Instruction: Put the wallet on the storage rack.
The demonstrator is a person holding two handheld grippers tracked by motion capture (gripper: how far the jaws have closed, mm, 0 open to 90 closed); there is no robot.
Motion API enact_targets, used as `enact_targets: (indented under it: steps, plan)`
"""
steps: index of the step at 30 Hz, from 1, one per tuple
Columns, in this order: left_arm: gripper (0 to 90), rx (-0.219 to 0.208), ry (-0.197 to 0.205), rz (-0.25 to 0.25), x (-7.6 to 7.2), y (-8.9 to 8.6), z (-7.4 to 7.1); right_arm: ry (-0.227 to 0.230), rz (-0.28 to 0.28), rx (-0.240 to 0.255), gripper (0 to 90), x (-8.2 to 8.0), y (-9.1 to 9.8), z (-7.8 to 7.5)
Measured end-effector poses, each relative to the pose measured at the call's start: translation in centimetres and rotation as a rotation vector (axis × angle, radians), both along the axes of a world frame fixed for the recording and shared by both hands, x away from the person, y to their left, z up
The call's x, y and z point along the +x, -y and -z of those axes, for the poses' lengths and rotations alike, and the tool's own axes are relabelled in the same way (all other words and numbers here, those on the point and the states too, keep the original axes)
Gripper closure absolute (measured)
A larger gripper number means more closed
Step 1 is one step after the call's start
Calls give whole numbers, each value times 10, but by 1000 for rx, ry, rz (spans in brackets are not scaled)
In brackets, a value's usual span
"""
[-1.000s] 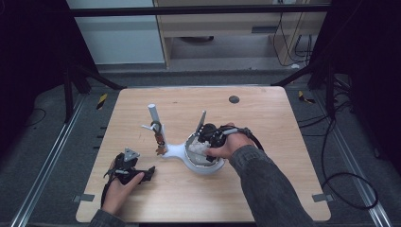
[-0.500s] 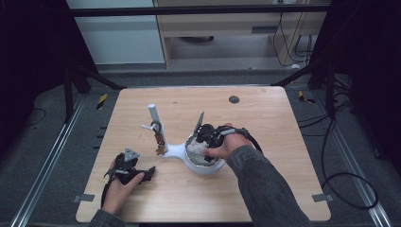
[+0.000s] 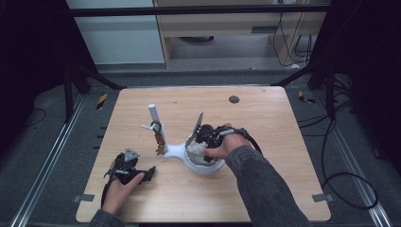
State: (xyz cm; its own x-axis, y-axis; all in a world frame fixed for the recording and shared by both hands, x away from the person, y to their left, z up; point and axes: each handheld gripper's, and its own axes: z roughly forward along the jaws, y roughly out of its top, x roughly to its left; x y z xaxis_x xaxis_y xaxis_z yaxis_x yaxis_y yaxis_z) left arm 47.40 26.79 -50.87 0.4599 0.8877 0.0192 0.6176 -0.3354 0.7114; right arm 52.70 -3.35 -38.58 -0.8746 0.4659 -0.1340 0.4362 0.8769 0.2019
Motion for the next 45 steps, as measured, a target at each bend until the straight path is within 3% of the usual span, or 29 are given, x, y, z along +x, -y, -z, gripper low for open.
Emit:
enact_targets:
  steps: [11,16,45]
  plan:
    - [0,0,0,0,0,0,0,2,3,-6,299,1,-3,2]
    - [0,-1,0,1,0,0,0,6,21,64,238,-1,-3,0]
    - [0,3,-2,4,0,0,0,34,38,136,219,-15,17,-19]
